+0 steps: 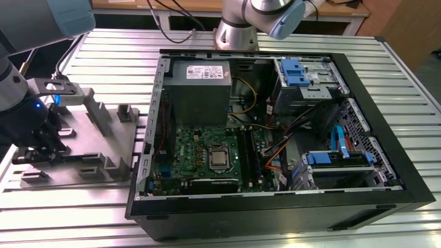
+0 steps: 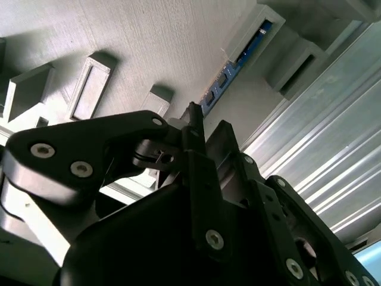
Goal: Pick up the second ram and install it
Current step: 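Pick up the second ram and move it above second insertion slot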
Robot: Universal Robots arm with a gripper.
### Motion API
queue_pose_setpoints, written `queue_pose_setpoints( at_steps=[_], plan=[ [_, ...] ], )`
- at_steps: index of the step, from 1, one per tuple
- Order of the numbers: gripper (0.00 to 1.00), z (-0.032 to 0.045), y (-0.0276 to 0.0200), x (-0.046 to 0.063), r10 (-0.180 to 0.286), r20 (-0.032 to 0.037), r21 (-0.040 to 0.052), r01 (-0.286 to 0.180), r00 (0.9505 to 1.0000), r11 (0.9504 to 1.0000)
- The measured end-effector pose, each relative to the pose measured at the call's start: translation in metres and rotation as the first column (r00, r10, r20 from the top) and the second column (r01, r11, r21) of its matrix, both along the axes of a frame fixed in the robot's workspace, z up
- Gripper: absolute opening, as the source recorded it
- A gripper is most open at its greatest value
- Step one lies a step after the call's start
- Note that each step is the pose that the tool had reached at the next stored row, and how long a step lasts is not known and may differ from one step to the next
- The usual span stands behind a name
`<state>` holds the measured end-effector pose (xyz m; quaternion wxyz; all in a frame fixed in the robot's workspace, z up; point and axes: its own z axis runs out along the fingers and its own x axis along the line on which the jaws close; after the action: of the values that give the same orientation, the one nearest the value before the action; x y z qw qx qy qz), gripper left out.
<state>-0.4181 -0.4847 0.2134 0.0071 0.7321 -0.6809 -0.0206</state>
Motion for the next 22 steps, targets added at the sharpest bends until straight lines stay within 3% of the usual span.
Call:
queue_pose_setpoints(
  at_steps=[8,22],
  plan=[
    [0.30,-0.0107,0.0001,-0.008,0.000,0.0111,0.0002,0.000,0.9999,1.0000],
    [0.30,-0.0135,0.0021,-0.008,0.001,0.0117,-0.0022,-0.001,0.9999,1.0000]
  ],
)
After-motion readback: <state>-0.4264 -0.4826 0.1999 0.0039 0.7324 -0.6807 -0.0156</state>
